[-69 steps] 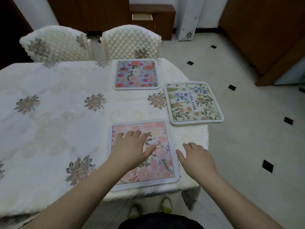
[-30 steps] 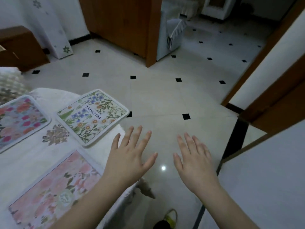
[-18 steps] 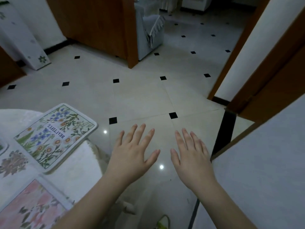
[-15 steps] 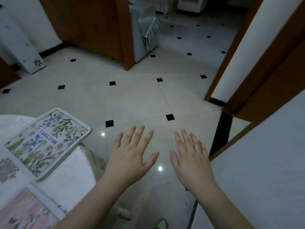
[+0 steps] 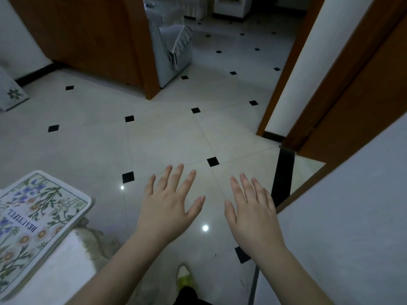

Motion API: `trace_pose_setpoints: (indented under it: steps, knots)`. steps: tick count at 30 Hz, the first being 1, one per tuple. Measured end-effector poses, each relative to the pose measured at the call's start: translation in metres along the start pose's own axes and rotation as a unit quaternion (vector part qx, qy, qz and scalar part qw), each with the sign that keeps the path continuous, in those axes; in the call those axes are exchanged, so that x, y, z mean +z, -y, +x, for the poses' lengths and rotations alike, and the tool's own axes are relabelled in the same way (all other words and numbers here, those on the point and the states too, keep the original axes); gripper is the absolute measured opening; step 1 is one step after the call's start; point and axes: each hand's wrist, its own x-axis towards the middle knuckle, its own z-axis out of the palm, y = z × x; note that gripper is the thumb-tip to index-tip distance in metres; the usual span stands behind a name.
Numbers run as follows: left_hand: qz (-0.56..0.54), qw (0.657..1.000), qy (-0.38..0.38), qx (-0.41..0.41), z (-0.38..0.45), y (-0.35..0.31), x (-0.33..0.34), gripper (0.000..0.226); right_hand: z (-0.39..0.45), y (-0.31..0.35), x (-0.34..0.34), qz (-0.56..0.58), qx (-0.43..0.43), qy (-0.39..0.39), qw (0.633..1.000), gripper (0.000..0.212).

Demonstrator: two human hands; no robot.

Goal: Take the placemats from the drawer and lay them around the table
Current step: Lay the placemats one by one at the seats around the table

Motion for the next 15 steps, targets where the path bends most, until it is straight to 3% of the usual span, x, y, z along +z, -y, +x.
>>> trace_pose_setpoints:
  steps: [15]
  knots:
    - [-0.053, 0.997, -0.012, -0.047, 0.106, 0.091, -0.006, 0.078, 0.139, 0.054, -0.010, -0.048, -0.072, 0.012, 0.996, 0.071]
